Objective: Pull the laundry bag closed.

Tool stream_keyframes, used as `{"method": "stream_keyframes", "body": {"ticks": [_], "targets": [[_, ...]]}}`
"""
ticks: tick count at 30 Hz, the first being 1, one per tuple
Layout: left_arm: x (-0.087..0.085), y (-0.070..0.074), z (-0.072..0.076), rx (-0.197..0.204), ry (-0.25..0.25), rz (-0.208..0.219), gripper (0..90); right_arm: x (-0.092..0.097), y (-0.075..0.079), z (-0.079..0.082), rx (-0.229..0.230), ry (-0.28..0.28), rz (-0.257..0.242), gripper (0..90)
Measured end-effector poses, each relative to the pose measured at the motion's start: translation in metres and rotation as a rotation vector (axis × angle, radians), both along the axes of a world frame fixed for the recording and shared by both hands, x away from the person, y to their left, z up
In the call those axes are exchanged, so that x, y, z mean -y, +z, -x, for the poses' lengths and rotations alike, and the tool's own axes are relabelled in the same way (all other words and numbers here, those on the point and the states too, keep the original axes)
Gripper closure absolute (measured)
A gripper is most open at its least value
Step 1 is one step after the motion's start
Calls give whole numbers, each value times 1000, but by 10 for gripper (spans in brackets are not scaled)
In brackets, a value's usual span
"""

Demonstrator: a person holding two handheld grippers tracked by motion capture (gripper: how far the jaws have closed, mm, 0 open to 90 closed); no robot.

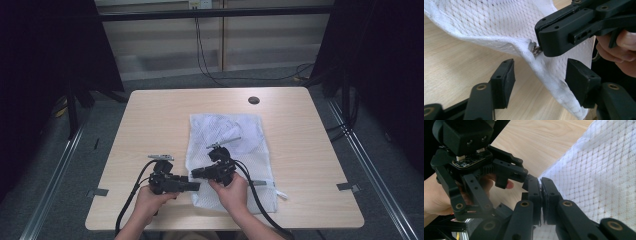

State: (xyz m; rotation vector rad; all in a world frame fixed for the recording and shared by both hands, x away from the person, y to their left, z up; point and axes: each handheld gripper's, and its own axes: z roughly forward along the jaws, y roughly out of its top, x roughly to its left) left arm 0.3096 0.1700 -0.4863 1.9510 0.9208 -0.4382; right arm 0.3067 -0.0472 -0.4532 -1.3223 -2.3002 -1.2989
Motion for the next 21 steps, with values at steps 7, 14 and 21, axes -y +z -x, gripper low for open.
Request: {"method": "stream_keyframes", "body": {"ticks": [7,14,21], "targets": [[4,-4,-2,-14,-8,6,517,1,2,0,1,3,-5,865],[4,-4,-3,-17,-24,15,670,1,1,0,-1,3,-10,865],[5,-4,-2,-34,-19,19,753,0,1,0,-4,7,-9,865]]}}
